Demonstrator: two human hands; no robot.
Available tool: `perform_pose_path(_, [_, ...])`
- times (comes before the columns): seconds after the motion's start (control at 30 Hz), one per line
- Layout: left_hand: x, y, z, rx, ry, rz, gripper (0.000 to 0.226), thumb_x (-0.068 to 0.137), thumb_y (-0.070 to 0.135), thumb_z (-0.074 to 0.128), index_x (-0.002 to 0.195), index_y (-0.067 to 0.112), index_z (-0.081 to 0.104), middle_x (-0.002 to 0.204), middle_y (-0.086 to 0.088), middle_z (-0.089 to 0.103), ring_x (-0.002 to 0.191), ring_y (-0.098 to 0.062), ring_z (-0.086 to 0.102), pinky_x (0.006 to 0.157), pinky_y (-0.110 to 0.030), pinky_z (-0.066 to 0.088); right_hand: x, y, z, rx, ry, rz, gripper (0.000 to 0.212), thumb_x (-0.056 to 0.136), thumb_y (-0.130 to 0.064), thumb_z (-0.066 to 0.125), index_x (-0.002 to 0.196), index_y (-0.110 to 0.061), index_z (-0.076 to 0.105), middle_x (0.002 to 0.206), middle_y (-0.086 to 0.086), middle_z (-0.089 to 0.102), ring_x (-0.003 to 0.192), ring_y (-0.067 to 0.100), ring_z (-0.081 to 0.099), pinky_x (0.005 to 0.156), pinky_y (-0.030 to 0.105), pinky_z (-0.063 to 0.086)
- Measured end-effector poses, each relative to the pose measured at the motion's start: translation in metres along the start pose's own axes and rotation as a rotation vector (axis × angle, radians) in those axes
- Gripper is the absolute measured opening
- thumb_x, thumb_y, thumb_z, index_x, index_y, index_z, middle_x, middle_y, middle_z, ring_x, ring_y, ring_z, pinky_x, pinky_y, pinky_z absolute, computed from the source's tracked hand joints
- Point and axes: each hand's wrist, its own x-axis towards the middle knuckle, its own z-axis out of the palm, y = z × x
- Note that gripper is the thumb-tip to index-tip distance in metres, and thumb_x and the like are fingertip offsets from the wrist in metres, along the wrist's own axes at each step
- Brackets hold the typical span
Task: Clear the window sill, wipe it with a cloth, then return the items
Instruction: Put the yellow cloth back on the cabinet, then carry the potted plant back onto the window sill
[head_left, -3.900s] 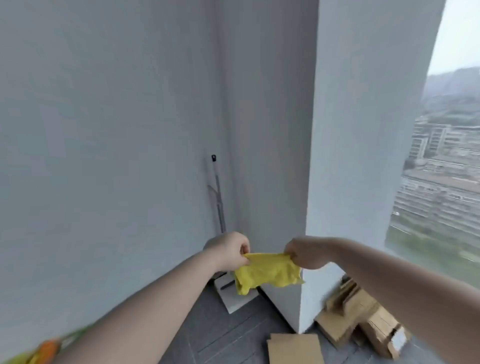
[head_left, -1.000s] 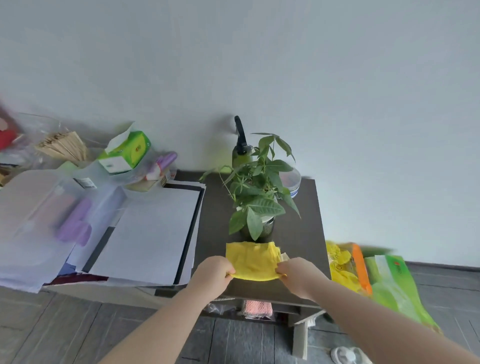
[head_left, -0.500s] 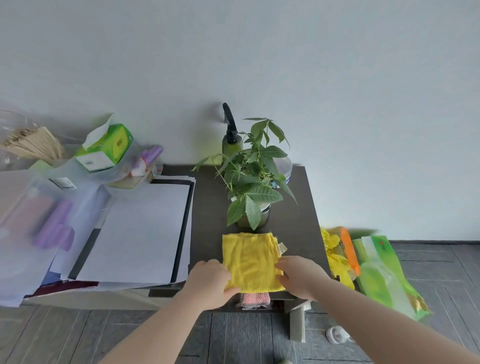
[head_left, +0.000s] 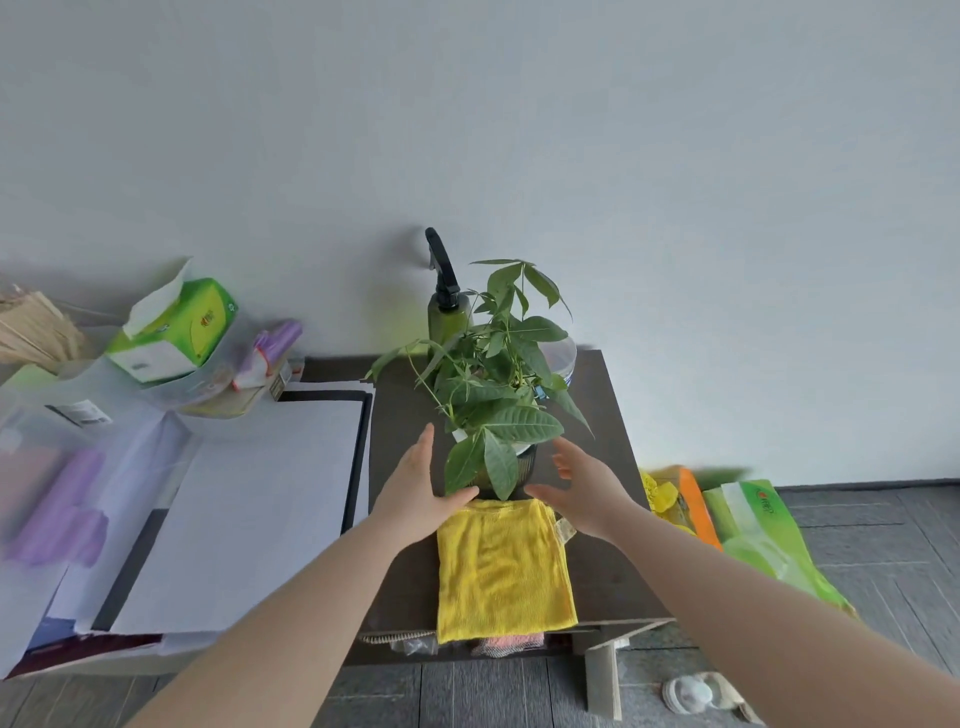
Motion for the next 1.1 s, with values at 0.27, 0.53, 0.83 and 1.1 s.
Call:
perform_pose_path(0.27, [0.022,0.009,-0.002,-0.031,-0.128,0.036,0.075,0.086,0.026,0.068,0.147,0.021,0.025,0.138,0.000,0.053,0.123,-0.018,0.053,0.100,-0.029,0.043,0.025,-0.006,0.007,0.151,-0.027,-0.063,0.061,0.082,-0.030,0.072,0.136,-0.030,0.043,0.131,-0.011,0.056,0.127,0.017,0.050,0.099,0.030,0.040])
perform_pose_path(0.53, [0.018,0.040,-0.011,-0.142,-0.117,0.095,0.047,0.086,0.029,0.068,0.129,0.023,0.050,0.093,0.021,0.057,0.077,0.013,0.053,0.065,-0.003,0.041,0.015,-0.011,-0.011,0.344,0.009,-0.035,0.044,0.083,-0.020,0.072,0.123,-0.032,0.057,0.110,-0.024,0.065,0.098,-0.012,0.059,0.087,0.011,0.044])
perform_pose_path(0.83, [0.011,0.129,-0.039,-0.074,-0.142,0.190,0.052,0.081,0.041,0.070,0.128,0.027,0.055,0.112,0.015,0.069,0.098,-0.003,0.065,0.092,-0.027,0.048,-0.026,-0.019,-0.087,0.353,0.145,-0.032,0.027,0.080,-0.026,0.073,0.097,-0.045,0.063,0.096,-0.025,0.070,0.098,-0.002,0.064,0.093,0.026,0.047])
perform_pose_path(1.1, [-0.028,0.260,-0.014,0.001,-0.060,0.355,0.041,0.082,0.042,0.069,0.120,0.033,0.060,0.111,0.018,0.061,0.100,-0.006,0.055,0.085,-0.024,0.039,-0.110,0.007,-0.190,0.394,0.304,-0.063,0.025,0.084,-0.020,0.069,0.101,-0.037,0.063,0.097,-0.017,0.070,0.083,-0.005,0.066,0.080,0.028,0.052])
